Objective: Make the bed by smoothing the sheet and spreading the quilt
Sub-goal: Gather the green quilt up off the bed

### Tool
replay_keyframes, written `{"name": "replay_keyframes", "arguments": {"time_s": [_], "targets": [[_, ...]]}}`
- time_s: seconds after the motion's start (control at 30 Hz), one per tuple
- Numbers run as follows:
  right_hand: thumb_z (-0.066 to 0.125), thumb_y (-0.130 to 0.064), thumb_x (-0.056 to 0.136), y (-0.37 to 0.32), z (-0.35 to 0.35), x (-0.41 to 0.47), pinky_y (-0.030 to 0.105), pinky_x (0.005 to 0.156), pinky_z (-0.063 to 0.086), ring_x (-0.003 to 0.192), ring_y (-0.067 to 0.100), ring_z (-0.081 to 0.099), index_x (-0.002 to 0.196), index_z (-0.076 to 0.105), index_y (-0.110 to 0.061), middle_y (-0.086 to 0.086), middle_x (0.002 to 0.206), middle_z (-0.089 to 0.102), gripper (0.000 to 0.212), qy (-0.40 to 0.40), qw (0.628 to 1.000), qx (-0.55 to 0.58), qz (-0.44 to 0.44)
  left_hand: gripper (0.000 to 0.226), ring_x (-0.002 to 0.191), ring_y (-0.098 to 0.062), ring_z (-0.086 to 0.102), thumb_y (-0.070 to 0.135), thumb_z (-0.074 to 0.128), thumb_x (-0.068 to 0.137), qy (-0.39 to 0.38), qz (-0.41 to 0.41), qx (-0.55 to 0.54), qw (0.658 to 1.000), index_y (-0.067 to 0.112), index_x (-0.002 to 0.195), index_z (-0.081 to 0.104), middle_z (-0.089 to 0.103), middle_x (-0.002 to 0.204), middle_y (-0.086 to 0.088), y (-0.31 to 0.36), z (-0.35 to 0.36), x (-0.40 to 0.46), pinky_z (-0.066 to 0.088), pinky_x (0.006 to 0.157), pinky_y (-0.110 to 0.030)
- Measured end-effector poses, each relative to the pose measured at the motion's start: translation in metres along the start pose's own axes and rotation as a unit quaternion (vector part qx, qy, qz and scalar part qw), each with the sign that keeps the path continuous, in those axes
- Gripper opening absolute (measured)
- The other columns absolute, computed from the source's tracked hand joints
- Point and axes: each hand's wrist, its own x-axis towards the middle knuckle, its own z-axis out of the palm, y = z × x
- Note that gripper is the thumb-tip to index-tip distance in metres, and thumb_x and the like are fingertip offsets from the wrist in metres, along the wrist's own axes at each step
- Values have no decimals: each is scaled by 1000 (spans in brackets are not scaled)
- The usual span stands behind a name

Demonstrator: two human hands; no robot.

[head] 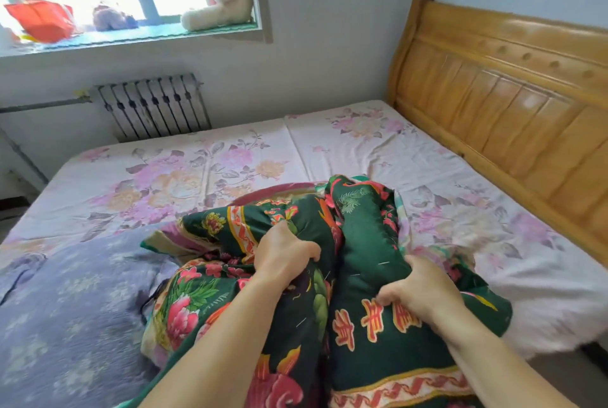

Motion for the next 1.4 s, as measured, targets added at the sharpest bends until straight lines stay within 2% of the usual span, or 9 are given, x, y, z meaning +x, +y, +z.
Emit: {"name": "replay_keyframes", "arguments": {"time_s": [0.2, 0.4, 0.6, 0.73, 0.93, 1.03, 1.13, 1.27, 1.4], "targets": [[79, -42, 52, -7, 15, 70, 34, 95, 45, 124, 28, 50, 142, 40, -28, 4, 135, 55, 99, -31, 998, -54, 29, 65, 95, -27, 58, 25, 71, 72, -11, -42, 130, 991, 15, 127, 39, 56, 103, -2, -25, 34, 58, 48, 72, -34], [74, -39, 60, -28, 49, 149, 33, 88, 45, 118, 28, 54, 143, 37, -30, 4, 125, 61, 90, -73, 992, -103, 15, 97, 116, -31, 53, 29, 80, 67, 15, -104, 167, 980, 25, 143, 20, 51, 126, -8, -51, 48, 122, 49, 80, -40], [74, -42, 64, -28, 84, 204, 34, 94, 41, 125, 21, 51, 146, 30, -34, -3, 132, 58, 93, -116, 979, -165, 15, 116, 140, -34, 11, 50, 84, 56, 17, -168, 296, 940, 26, 147, 16, 12, 147, -15, -84, 50, 166, 21, 113, -46], [76, -49, 62, -26, 99, 227, 37, 98, 36, 130, 21, 43, 144, 31, -40, -2, 136, 50, 94, -129, 967, -216, 35, 143, 140, -37, -30, 59, 84, 46, -11, -231, 335, 913, 37, 147, -14, -34, 149, -21, -105, 47, 203, -4, 106, -70], [84, -44, 60, -36, 115, 249, 47, 104, 33, 139, 27, 21, 141, 34, -43, 0, 149, 11, 96, -134, 954, -253, 84, 150, 143, -42, -15, 49, 91, 41, -54, -275, 255, 925, 45, 145, -17, -40, 147, -15, -142, 44, 266, 15, 105, -73], [88, -45, 54, -43, 124, 262, 45, 97, 43, 131, 31, 39, 138, 27, -44, 5, 153, -6, 104, -156, 944, -271, 108, 149, 142, -44, -3, 51, 91, 40, -87, -300, 256, 915, 43, 146, -14, -33, 149, -20, -156, 44, 284, 21, 109, -64], [90, -47, 50, -44, 127, 277, 46, 98, 45, 131, 33, 43, 145, -1, -48, 12, 155, -20, 132, -204, 925, -295, 124, 139, 141, -43, 2, 62, 86, 38, -132, -304, 283, 900, 41, 148, 3, -16, 152, -27, -164, 41, 291, 22, 109, -60], [84, -62, 47, -44, 130, 289, 45, 96, 48, 122, 33, 52, 143, -20, -47, 11, 150, 36, 143, -265, 882, -365, 134, 126, 143, -42, -2, 80, 73, 37, -168, -285, 343, 879, 42, 145, 22, -2, 154, -25, -168, 32, 288, 13, 106, -71], [85, -56, 55, -42, 131, 298, 39, 100, 45, 126, 29, 49, 148, -15, -37, 4, 151, 38, 138, -299, 878, -357, 110, 124, 140, -47, -18, 78, 74, 42, -179, -314, 309, 880, 47, 146, 12, -23, 154, -19, -168, 29, 279, 7, 105, -74]]}}
